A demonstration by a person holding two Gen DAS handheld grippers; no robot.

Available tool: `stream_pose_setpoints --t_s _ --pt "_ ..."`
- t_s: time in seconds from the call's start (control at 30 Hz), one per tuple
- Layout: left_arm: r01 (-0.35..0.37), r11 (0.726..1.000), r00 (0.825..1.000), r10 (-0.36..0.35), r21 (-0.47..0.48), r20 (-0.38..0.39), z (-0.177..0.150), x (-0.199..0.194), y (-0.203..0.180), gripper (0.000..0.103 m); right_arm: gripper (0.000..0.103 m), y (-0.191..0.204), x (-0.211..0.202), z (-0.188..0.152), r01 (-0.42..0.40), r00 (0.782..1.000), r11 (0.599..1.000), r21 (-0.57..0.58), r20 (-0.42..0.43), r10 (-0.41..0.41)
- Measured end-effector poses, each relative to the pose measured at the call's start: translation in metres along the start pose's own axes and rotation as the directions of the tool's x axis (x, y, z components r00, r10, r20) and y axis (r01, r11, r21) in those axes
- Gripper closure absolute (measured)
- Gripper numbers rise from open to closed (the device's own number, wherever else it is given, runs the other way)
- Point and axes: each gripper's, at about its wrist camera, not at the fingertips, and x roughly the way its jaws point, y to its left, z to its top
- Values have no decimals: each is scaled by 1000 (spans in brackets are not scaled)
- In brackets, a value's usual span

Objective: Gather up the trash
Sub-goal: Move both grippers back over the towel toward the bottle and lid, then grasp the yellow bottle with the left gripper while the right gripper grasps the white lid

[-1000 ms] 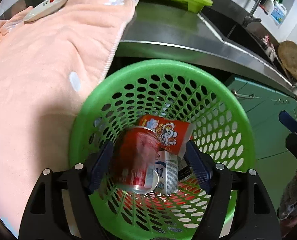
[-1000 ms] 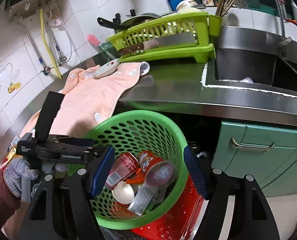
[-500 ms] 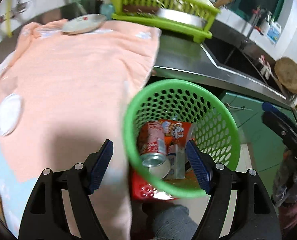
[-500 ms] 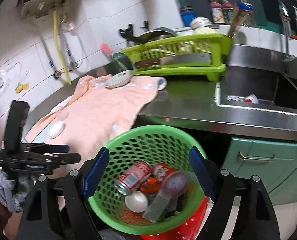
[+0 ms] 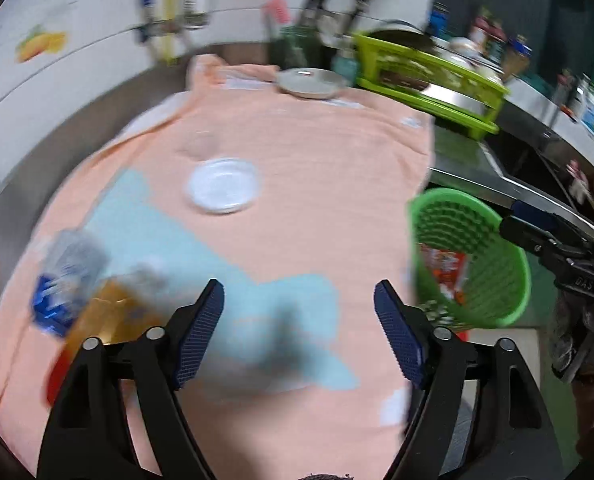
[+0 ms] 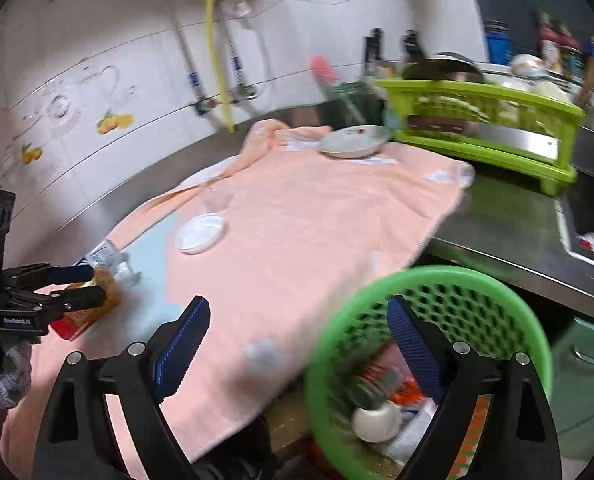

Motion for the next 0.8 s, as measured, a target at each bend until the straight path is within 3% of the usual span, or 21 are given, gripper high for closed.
stream_pose_setpoints --t_s 0.37,0.8 --pt "-112 990 993 110 -84 -32 -30 -24 96 24 15 65 57 19 -102 994 991 -83 -57 98" --pt "-123 991 990 120 -47 -76 -53 -19 124 23 13 105 129 31 -155 979 972 -177 -157 127"
